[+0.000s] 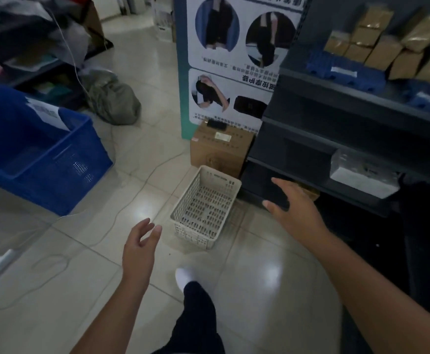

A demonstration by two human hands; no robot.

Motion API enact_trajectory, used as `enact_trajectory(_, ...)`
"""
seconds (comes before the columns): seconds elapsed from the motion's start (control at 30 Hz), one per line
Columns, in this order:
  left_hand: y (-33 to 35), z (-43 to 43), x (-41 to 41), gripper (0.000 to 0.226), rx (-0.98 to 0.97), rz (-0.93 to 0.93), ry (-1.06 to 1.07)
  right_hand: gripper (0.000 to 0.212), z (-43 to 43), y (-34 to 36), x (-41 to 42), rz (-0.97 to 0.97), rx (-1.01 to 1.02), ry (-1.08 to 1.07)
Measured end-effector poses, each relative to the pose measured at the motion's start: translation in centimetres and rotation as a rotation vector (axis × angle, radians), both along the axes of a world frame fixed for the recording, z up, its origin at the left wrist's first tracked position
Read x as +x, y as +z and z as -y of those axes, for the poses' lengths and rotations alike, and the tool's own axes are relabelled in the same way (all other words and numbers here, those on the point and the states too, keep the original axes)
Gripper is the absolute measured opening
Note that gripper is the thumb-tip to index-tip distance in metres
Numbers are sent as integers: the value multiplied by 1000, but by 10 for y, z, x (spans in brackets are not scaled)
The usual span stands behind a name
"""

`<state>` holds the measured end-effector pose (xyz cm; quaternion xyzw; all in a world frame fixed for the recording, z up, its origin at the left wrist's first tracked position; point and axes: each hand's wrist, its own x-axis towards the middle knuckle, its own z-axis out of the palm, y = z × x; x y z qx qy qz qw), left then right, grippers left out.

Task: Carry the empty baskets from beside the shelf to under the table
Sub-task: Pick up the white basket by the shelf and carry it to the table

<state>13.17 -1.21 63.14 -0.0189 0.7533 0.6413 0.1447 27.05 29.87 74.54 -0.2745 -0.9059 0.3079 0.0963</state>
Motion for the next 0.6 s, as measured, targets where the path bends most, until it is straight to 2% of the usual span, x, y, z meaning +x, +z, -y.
enact_trajectory(0.17,-53,-69,-91,55,-24,75,71,64,-70,-38,-118,29,14,56)
enact_trajectory(0.33,-98,-124,-157,50,-51,230,159,65,-142,-94,-221,159,-49,102)
enact_trajectory(0.53,-208,-194,-217,40,-119,379,274,66,-235,-221,-351,264,-44,188)
enact_trajectory(0.6,-261,-219,-227,46,-153,410,301,66,-264,-280,-387,300,-28,214)
